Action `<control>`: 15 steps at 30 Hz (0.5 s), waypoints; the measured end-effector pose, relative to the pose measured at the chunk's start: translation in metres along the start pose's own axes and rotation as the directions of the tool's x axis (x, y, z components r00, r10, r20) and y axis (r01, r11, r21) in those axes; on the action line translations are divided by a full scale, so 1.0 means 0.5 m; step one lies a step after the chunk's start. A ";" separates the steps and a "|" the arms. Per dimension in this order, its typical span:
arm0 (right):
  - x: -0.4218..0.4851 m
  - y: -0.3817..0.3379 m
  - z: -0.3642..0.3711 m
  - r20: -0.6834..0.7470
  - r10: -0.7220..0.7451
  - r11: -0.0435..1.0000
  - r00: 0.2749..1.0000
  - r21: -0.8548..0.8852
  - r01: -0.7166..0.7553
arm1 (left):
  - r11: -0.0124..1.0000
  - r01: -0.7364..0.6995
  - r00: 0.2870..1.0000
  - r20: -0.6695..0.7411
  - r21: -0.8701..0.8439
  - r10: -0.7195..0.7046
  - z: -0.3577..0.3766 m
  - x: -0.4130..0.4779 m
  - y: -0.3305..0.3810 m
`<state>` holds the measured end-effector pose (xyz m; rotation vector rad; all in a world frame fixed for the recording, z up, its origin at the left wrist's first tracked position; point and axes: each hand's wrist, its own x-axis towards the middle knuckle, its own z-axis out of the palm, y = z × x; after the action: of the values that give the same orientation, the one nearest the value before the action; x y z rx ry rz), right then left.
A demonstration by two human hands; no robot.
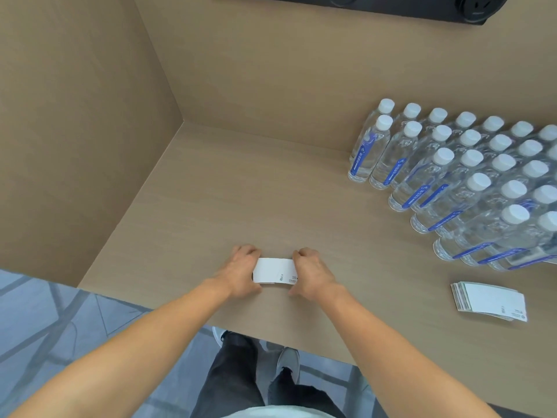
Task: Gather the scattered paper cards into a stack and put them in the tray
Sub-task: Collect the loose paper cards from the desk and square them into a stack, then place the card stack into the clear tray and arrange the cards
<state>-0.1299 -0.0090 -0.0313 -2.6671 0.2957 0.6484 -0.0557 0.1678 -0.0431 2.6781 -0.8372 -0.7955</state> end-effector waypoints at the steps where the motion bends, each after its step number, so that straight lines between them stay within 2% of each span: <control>1: 0.001 0.001 0.003 -0.007 -0.012 1.000 1.000 -0.017 0.012 | 1.000 0.000 1.000 -0.015 -0.007 -0.001 0.004 0.002 -0.003; 6: 0.004 0.005 0.021 -0.046 -0.059 0.998 0.997 -0.034 0.057 | 1.000 -0.028 0.999 -0.045 -0.005 0.028 0.015 0.008 -0.014; 15: -0.032 0.016 0.003 0.002 -0.088 0.994 0.996 -0.067 0.088 | 0.972 -0.080 0.993 0.101 0.220 0.059 -0.027 -0.011 0.041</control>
<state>-0.1467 -0.0137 -0.0271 -2.7270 0.1575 0.6399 -0.0617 0.1549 -0.0221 2.8035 -1.0987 -0.8634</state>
